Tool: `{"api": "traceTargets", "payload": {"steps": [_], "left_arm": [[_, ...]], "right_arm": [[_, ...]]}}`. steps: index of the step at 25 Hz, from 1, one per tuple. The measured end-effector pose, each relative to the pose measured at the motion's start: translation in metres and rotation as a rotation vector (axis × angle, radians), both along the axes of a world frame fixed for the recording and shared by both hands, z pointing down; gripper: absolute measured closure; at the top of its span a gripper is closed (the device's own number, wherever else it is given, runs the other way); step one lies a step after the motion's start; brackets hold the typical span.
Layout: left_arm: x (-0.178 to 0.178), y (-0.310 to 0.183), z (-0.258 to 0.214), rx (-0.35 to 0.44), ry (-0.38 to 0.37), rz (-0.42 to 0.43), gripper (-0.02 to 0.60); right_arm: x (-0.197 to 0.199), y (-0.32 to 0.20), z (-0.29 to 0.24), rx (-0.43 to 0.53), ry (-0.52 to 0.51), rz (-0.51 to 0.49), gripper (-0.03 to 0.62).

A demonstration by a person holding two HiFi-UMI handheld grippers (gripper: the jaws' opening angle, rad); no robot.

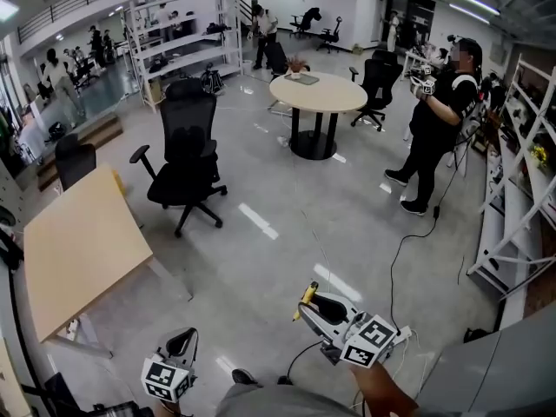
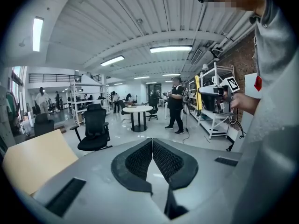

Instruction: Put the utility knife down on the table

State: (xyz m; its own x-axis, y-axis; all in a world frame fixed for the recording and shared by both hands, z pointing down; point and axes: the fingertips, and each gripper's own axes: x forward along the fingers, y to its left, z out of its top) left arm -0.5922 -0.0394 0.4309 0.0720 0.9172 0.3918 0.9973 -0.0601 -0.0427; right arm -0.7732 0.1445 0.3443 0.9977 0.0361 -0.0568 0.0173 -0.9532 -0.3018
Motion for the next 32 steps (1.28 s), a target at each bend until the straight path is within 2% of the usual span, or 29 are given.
{"api": "traceTargets", "payload": {"steps": [4,8,15,21,26,32], "left_arm": [[0.019,0.035,0.008,0.012,-0.017,0.036,0.576],[0.046,0.076,0.004,-0.01,-0.019,0.087,0.575],[0.119,0.14,-0.011,-0.067,-0.02,0.159,0.576],[0.18,0.175,-0.018,-0.099,-0.018,0.203,0.577],[0.201,0.195,-0.015,-0.097,-0.019,0.246,0.576],[0.221,0.235,-0.007,-0.067,-0.012,0.22,0.575]], "right_arm": [[0.013,0.026,0.003,0.011,-0.012,0.038,0.476],[0.033,0.055,-0.003,-0.001,-0.022,0.084,0.476],[0.101,0.096,-0.03,-0.054,-0.002,0.147,0.476],[0.149,0.113,-0.045,-0.089,0.018,0.205,0.476],[0.168,0.13,-0.039,-0.076,-0.003,0.235,0.476],[0.182,0.182,-0.025,-0.05,-0.012,0.227,0.476]]}}
